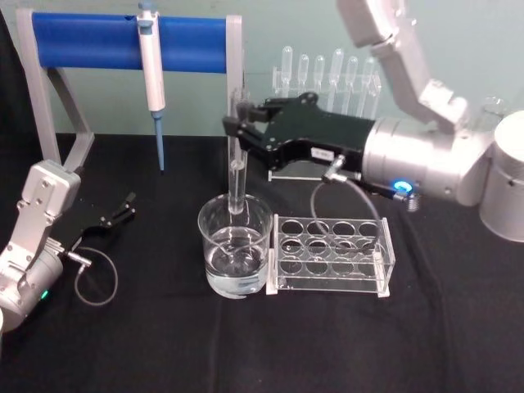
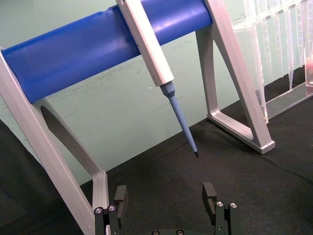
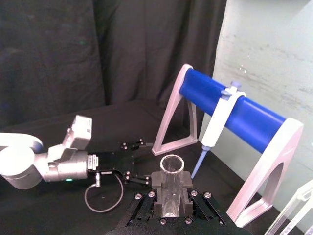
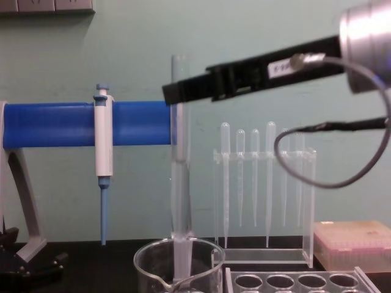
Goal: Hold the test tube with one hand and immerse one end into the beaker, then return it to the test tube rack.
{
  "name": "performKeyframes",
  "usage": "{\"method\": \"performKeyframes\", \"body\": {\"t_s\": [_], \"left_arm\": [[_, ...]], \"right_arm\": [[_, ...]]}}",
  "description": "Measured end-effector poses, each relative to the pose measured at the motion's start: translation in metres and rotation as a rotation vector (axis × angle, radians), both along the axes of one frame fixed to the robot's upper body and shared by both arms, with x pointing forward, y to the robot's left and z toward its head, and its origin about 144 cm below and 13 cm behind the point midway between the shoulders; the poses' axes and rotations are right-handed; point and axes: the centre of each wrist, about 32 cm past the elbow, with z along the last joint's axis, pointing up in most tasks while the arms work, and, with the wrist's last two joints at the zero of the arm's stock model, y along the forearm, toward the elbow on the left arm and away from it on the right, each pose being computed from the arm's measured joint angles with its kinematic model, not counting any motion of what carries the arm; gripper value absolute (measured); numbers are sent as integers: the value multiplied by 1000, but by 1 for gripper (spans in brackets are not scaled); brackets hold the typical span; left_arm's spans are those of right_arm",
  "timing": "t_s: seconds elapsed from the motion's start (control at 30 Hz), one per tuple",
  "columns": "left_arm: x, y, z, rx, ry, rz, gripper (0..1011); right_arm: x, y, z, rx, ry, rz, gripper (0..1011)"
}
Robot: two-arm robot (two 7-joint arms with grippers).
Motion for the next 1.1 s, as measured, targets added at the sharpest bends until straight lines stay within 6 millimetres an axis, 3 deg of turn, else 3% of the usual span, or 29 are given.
{"method": "performKeyframes", "body": {"t_s": [0.63,1.1], "left_arm": [[0,0,0,0,0,0,1000],[0,0,0,0,0,0,1000]], "right_arm": [[9,5,-61,-19,69,-12,223],[9,5,-92,-14,63,-12,224]]}}
